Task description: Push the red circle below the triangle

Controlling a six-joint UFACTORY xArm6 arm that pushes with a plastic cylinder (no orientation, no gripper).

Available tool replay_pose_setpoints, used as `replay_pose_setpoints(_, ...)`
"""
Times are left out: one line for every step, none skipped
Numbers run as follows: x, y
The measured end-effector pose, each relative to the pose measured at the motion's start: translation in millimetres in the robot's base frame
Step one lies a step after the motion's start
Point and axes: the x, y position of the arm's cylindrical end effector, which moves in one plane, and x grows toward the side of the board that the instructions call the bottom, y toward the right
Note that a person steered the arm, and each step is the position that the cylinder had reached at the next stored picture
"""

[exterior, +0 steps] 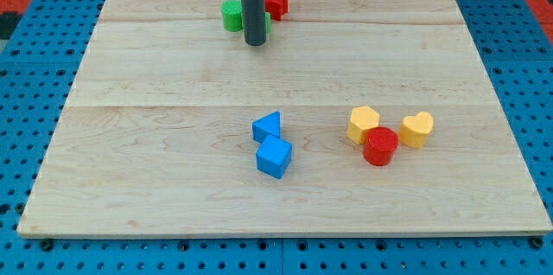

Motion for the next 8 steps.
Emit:
replay_pose_setpoints(39.0, 93.8)
replay_pose_setpoints(49.0, 224.4)
replay_pose_setpoints(120.1, 308.6)
replay_pose_setpoints(199.8, 267.5)
replay_pose_setpoints(195.5, 136.5)
replay_pose_setpoints(187.9, 44.9)
replay_pose_setpoints(185.2, 76.1)
replay_pose_setpoints(215.3, 128.7)
